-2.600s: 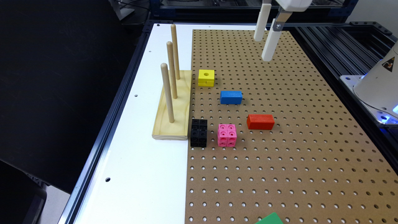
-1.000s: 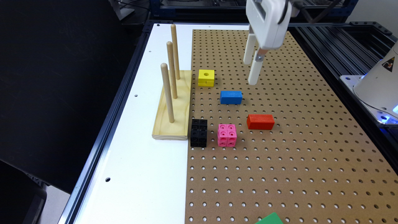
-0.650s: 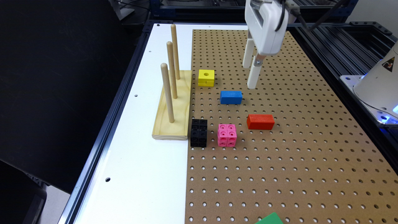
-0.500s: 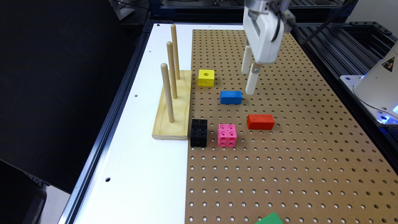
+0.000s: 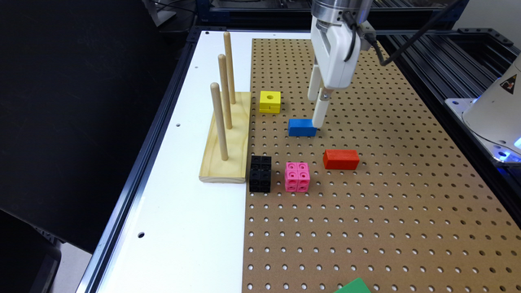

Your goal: Pick up narrow blue stick.

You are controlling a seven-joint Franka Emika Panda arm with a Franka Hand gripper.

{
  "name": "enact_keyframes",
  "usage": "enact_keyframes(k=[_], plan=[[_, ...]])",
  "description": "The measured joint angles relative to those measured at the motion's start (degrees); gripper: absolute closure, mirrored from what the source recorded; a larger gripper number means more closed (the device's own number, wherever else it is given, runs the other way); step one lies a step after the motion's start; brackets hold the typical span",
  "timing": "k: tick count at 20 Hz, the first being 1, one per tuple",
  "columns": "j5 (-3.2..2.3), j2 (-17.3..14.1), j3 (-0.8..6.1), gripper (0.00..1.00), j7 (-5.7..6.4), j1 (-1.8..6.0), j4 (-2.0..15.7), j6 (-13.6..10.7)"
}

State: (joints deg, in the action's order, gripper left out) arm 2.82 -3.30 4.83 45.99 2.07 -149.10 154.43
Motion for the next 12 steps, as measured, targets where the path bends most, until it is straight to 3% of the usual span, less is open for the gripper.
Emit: enact_keyframes(k=[3,7,12], plan=[[0.0,-1.6,0.0,0.0,0.0,0.0,0.48,0.6],[-0.02,-5.6,0.0,0.0,-0.01,0.0,1.15,3.9],[-0.02,-7.5,0.0,0.0,-0.02,0.0,2.6,4.3]])
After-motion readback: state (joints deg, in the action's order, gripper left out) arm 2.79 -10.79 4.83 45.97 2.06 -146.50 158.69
